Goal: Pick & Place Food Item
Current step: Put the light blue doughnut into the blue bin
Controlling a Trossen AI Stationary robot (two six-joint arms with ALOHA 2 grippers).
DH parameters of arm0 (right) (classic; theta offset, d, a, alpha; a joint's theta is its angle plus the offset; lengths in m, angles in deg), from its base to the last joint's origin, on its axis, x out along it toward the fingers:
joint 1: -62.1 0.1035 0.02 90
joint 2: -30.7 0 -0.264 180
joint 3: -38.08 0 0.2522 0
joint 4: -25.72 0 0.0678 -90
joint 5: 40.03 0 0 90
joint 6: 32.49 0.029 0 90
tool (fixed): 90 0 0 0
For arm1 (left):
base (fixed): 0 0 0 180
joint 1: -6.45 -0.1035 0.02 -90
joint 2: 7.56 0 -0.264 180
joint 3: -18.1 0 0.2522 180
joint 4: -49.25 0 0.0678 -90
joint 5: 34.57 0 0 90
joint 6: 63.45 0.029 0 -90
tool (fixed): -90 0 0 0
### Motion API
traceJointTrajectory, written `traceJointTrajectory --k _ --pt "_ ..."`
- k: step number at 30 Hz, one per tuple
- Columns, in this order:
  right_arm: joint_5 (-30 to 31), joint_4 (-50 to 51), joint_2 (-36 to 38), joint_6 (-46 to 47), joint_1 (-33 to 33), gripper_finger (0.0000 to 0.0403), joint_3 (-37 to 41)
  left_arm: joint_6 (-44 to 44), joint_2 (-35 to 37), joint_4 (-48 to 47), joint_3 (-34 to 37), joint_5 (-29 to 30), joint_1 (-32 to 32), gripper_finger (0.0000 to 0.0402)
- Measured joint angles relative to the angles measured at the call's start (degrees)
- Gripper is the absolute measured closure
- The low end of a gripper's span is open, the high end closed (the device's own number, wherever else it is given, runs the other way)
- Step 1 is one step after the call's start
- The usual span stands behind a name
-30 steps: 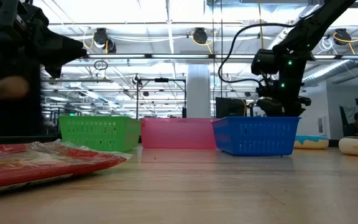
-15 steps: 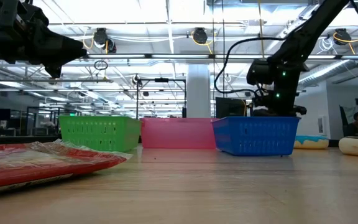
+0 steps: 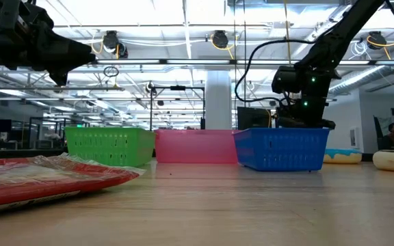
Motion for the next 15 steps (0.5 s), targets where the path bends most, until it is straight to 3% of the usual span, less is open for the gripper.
traceJointTrajectory --k 4,9,15 --pt "-0.10 0.00 3.10 -0.10 0.06 0.0345 0.00 0.00 0.00 -0.01 0.00 0.01 0.00 0.0286" --pt "-5.02 -0.09 10.40 0.01 1.08 0.0377 0.00 0.00 0.00 -0.01 0.00 0.01 -0.01 0.0286" --pt "-5.90 -0.92 20.71 -1.58 9.84 0.0383 0.00 0.00 0.00 0.00 0.02 0.02 0.00 0.0286"
